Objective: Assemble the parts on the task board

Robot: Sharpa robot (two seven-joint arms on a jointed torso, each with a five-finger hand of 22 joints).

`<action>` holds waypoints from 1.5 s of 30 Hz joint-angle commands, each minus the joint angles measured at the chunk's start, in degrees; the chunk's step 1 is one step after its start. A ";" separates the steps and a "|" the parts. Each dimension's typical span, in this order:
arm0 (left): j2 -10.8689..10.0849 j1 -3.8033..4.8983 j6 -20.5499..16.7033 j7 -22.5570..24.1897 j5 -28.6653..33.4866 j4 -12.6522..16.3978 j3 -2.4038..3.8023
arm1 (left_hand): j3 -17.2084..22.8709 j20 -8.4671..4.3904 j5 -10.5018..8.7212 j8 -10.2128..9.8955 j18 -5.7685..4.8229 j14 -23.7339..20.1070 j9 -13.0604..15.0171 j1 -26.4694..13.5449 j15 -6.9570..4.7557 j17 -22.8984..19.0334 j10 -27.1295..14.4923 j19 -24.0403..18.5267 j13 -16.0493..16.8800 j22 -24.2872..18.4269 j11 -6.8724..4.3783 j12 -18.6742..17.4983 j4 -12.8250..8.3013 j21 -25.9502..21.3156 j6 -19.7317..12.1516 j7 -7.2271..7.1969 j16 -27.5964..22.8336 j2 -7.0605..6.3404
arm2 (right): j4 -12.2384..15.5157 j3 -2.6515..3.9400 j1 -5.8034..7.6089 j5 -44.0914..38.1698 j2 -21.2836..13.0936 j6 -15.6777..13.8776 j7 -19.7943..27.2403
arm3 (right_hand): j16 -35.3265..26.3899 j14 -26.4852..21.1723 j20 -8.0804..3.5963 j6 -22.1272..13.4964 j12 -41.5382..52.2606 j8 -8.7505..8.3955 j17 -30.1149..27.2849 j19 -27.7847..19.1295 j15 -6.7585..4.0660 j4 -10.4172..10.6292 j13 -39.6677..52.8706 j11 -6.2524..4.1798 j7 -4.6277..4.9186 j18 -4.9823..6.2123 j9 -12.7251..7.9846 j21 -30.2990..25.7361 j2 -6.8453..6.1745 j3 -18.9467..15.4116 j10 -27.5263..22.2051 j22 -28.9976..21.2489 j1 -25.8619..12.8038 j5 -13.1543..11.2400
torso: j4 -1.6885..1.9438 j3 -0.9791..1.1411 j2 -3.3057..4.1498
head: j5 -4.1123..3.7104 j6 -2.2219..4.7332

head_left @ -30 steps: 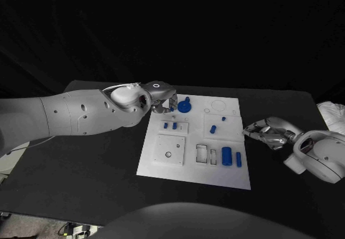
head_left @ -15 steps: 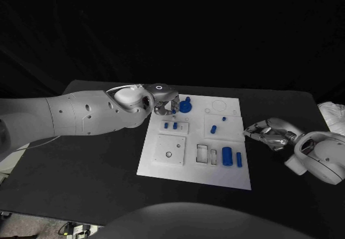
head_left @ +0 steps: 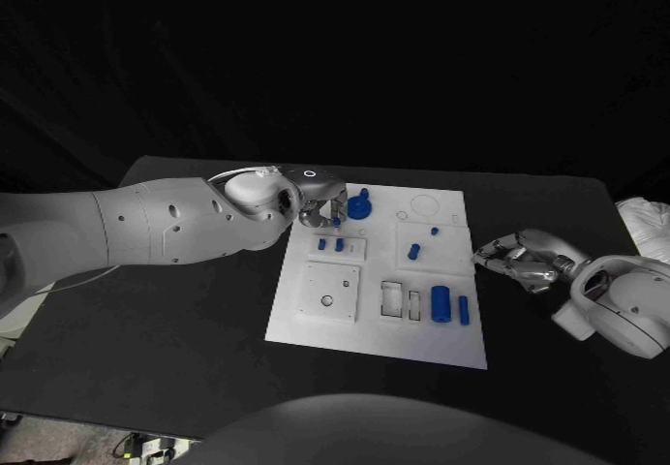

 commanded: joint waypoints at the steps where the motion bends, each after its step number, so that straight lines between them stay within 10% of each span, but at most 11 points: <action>1: 0.23 -0.08 1.45 -0.28 -0.21 0.00 0.02 | 0.05 -0.08 -0.20 -0.20 -0.01 0.08 0.05 -0.21 0.01 -0.08 0.20 2.30 -0.07 11.51 0.22 -0.20 0.04 -0.20 -0.34 0.17 -0.35 -0.15 | 0.06 -0.01 -0.05 -0.09 0.10 0.61 0.18 | 0.20 5.98 -0.02 0.46 0.22 -0.14 15.06 -0.49 0.39 -0.09 15.10 0.42 -0.09 1.19 0.06 -0.38 -0.33 0.34 6.11 10.66 -0.08 0.05 | -0.03 -0.02 -0.03 | 0.03 -0.01; 45: 1.68 -1.18 3.76 -1.01 -0.89 -1.50 -0.11 | 0.58 0.19 -0.28 -2.14 0.38 -1.46 -1.06 -0.17 0.24 -3.63 0.21 1.45 -0.73 10.97 0.19 -1.53 -0.35 -2.14 -3.54 -0.21 -2.70 -0.36 | 0.08 -0.01 -0.09 -0.07 0.20 0.67 0.14 | 0.20 5.98 -0.01 0.50 0.22 -0.14 15.06 -0.54 0.40 -0.08 15.10 0.44 -0.08 1.21 0.08 -0.44 -0.33 0.39 6.11 10.64 -0.13 -0.03 | -0.02 -0.01 -0.05 | 0.00 -0.01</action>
